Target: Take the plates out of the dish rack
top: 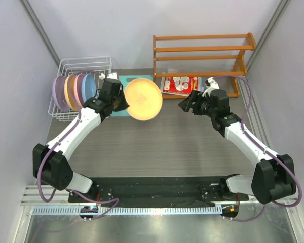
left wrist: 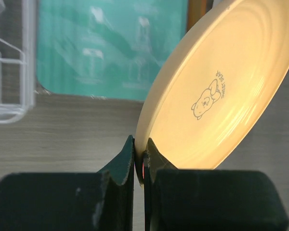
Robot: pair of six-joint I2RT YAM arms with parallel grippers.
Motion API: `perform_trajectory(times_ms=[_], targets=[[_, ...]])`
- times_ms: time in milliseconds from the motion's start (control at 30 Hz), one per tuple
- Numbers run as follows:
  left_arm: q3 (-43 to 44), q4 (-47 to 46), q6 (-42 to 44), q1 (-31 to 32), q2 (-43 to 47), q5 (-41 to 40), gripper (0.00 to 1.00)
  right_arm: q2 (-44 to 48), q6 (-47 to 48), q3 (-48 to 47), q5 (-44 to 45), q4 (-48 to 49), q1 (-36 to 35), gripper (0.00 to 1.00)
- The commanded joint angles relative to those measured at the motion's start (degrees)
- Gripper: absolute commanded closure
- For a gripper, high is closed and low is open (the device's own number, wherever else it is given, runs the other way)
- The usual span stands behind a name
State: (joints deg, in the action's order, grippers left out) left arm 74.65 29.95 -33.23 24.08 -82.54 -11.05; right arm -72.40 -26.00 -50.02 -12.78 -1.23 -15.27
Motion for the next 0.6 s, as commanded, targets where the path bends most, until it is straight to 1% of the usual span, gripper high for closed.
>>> perform_trajectory(times_ms=[0, 200, 367, 433, 467, 533, 567], targets=[[-4.7, -8.6, -6.9, 2.9, 1.1, 10.9, 1.0, -0.3, -5.2, 2.0, -7.2, 10.1, -0.1, 0.2], [-5.7, -11.2, -9.1, 6.9, -0.3, 10.9, 1.0, -3.5, -7.7, 5.3, -9.4, 15.0, -0.5, 0.2], [-4.2, -11.6, -8.9, 8.0, -1.7, 12.9, 1.0, -5.9, -6.7, 5.3, -11.2, 14.8, -1.2, 0.21], [-4.1, -11.6, -8.8, 8.4, -2.0, 12.9, 1.0, -6.2, -6.3, 5.5, -11.7, 15.1, -1.3, 0.25], [-4.1, -11.7, -8.9, 8.4, -2.0, 12.9, 1.0, -6.4, -6.0, 5.5, -11.5, 15.1, -1.3, 0.34], [-4.1, -11.8, -8.9, 8.4, -2.4, 13.8, 1.0, -7.0, -5.6, 5.5, -11.8, 14.9, -1.3, 0.43], [-4.1, -11.8, -8.9, 8.4, -2.6, 14.0, 1.0, -7.7, -5.5, 5.4, -12.0, 14.9, -1.3, 0.55]])
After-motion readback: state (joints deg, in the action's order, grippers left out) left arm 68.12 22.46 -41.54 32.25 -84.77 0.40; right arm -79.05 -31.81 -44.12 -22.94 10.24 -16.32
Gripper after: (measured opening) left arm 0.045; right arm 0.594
